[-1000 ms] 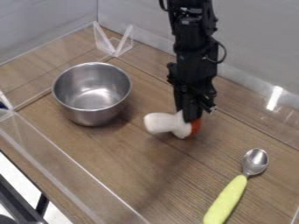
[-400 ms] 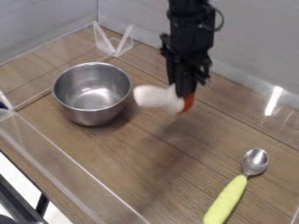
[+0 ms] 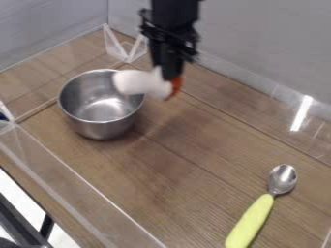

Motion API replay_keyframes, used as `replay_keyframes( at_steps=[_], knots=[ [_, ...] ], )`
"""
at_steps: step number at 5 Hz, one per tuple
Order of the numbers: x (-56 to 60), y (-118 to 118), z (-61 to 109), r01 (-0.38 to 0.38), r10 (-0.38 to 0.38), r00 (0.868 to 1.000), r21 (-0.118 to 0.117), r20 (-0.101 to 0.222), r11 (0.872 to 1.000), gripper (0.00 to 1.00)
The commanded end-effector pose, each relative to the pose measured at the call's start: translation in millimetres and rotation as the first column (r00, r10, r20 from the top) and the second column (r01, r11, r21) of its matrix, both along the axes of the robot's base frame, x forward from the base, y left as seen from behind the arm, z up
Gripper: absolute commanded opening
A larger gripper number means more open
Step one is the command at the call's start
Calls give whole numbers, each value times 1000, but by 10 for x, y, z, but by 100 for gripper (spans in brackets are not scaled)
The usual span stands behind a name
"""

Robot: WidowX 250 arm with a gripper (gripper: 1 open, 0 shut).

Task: Put mushroom into the silver pot

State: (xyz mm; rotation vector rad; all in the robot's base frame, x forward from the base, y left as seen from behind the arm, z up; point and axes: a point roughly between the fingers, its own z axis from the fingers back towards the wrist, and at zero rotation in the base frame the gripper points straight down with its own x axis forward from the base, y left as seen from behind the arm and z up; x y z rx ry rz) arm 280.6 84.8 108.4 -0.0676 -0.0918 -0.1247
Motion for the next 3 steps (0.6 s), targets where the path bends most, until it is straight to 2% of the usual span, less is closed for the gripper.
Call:
replay_keyframes(
  at_steps=[1,2,3],
  knots=[
    [-132,380,182,-64,62,997,26,51,998,0],
    [-269,725,127,-105,103,994,29,39,994,0],
    [-280,967,23,-91,91,996,34,17,995,0]
  ],
)
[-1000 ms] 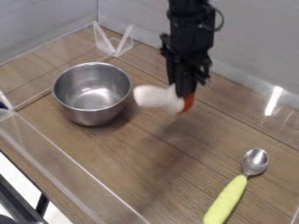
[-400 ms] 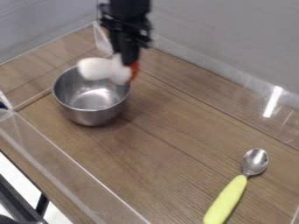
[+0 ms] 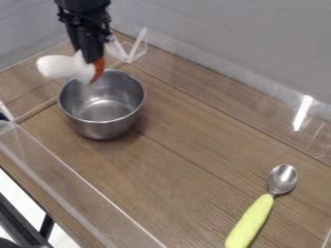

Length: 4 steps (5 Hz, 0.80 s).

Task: Put mushroom into the silver pot

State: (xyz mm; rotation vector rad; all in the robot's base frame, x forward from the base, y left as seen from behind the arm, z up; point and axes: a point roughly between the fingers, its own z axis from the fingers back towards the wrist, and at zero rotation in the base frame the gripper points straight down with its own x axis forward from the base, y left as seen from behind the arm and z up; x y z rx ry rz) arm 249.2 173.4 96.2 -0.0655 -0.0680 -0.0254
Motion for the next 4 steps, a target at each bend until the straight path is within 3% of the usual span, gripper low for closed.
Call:
replay_keyframes(
  at_steps=[1,2,3,4],
  knots=[
    [76,165,53,35,-35,999,35,22,999,0],
    [138,178,-3,67,-68,998,31,12,997,0],
    [102,156,-89,72,-72,997,28,7,997,100],
    [59,121,-184,76,-76,997,24,1,997,0]
  ],
)
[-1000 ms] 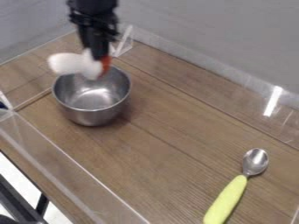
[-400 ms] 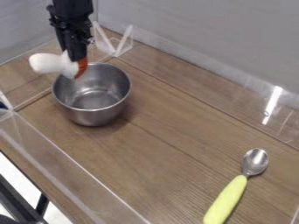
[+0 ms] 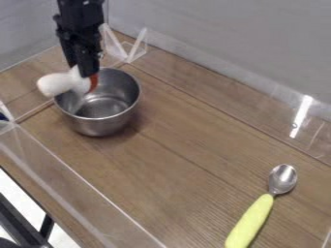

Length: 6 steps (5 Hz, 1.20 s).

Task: Put mushroom into the silver pot

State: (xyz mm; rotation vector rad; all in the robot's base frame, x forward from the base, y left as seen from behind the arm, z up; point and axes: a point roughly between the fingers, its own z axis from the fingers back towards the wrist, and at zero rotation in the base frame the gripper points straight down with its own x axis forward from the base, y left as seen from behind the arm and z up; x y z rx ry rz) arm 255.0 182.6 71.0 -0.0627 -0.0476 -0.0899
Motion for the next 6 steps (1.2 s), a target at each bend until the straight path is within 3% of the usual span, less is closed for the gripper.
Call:
replay_keyframes(
  at_steps=[1,2,5,6],
  knots=[
    [8,31,-46,77,-77,997,16,14,997,100],
    [16,31,-169,143,-143,990,15,6,990,100],
    [140,-368,-178,-9,9,1000,3,-2,1000,100],
    [112,-246,-147,1,-1,1000,2,-4,1000,100]
  ],
)
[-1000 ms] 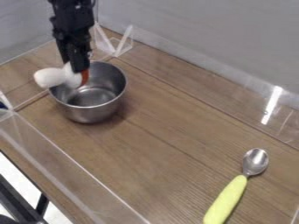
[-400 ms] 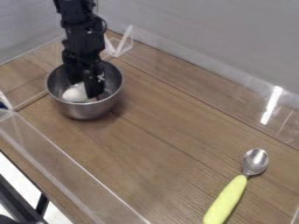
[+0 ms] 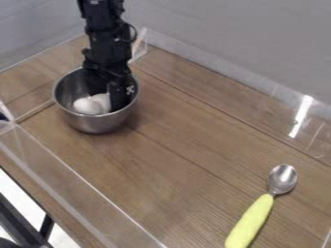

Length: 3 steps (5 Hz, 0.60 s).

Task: Put mushroom into the silver pot

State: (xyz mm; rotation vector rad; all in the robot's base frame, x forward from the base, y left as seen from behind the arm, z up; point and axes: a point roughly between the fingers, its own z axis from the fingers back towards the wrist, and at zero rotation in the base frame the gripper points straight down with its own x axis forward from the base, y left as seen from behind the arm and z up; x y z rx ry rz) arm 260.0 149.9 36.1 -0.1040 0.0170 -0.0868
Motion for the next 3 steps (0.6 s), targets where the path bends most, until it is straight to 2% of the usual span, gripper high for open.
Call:
replay_keyframes(
  at_steps=[1,3],
  knots=[
    [37,208,211,14,-17,998,39,58,999,100],
    [-81,-66,300,38,-40,997,35,60,999,100]
  ],
)
